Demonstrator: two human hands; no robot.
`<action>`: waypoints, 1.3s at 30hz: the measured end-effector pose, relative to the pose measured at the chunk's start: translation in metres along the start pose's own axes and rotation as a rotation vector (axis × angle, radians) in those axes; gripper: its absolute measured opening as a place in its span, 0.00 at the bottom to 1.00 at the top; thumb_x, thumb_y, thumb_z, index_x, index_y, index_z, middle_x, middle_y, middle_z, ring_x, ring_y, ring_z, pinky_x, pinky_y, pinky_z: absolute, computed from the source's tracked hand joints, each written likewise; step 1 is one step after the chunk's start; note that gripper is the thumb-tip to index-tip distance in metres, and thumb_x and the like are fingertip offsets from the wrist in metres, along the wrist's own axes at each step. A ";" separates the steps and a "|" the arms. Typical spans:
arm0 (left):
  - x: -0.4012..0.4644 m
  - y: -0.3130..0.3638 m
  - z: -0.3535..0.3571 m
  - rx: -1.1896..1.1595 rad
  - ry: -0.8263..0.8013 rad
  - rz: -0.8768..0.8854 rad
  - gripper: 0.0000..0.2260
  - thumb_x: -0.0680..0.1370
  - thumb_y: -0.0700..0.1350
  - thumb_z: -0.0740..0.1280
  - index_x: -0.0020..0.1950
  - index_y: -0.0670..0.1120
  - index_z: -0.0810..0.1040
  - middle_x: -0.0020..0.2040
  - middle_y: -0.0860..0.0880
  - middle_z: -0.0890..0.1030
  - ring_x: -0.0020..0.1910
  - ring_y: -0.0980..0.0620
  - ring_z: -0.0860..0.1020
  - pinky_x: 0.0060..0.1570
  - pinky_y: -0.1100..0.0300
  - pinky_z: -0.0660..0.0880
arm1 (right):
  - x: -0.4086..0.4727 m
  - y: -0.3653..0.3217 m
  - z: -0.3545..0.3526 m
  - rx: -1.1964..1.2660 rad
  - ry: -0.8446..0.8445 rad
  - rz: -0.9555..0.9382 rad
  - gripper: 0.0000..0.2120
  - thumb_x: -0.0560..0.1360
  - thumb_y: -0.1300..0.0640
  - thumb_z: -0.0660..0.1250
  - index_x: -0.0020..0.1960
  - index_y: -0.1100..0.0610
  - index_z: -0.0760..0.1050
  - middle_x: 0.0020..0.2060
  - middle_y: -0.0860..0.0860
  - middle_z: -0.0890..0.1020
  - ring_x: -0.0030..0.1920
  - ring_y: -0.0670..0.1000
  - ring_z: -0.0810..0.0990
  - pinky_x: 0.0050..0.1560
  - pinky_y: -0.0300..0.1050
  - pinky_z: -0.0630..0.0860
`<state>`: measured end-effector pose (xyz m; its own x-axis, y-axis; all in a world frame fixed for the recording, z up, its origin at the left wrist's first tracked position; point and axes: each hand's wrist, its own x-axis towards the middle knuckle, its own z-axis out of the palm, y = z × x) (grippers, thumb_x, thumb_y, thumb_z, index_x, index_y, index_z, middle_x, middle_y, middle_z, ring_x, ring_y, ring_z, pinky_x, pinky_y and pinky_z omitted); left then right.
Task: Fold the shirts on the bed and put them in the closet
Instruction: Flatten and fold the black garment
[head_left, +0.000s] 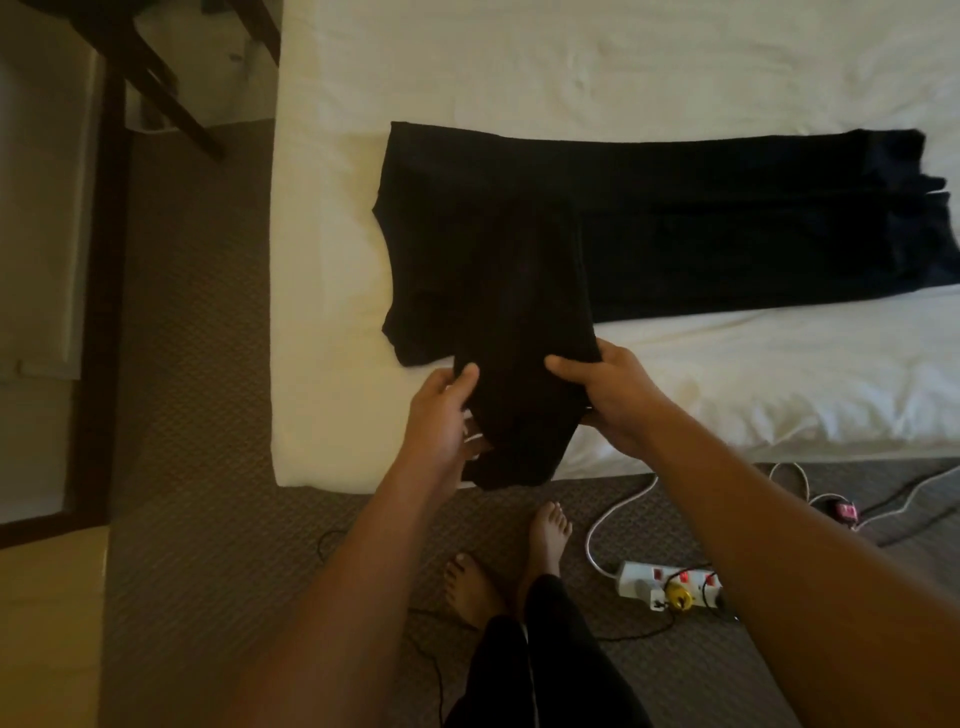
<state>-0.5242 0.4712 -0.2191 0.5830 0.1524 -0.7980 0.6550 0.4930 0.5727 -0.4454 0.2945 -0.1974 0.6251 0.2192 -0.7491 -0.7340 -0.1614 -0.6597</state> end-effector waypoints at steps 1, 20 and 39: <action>-0.003 -0.004 -0.006 0.093 -0.024 -0.034 0.12 0.82 0.52 0.67 0.63 0.49 0.78 0.55 0.48 0.85 0.55 0.46 0.83 0.48 0.50 0.79 | -0.001 0.005 0.003 -0.034 0.004 -0.004 0.13 0.80 0.59 0.68 0.63 0.52 0.74 0.54 0.50 0.84 0.54 0.52 0.84 0.45 0.46 0.81; -0.013 -0.029 -0.034 0.455 -0.021 -0.019 0.03 0.82 0.46 0.69 0.50 0.47 0.79 0.47 0.47 0.86 0.44 0.50 0.86 0.42 0.53 0.82 | -0.018 0.051 0.005 -0.480 0.161 -0.014 0.06 0.77 0.57 0.68 0.48 0.60 0.79 0.45 0.61 0.84 0.44 0.59 0.84 0.48 0.55 0.81; 0.029 0.029 -0.013 0.591 0.218 0.163 0.08 0.81 0.49 0.69 0.47 0.46 0.79 0.48 0.43 0.83 0.44 0.46 0.82 0.41 0.52 0.79 | 0.048 0.001 -0.007 -0.613 0.285 -0.114 0.11 0.79 0.54 0.68 0.51 0.63 0.78 0.44 0.60 0.84 0.45 0.60 0.84 0.50 0.63 0.82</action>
<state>-0.4943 0.5010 -0.2275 0.6269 0.3863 -0.6766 0.7569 -0.0960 0.6465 -0.4146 0.2981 -0.2344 0.7967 0.0188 -0.6041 -0.4291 -0.6862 -0.5874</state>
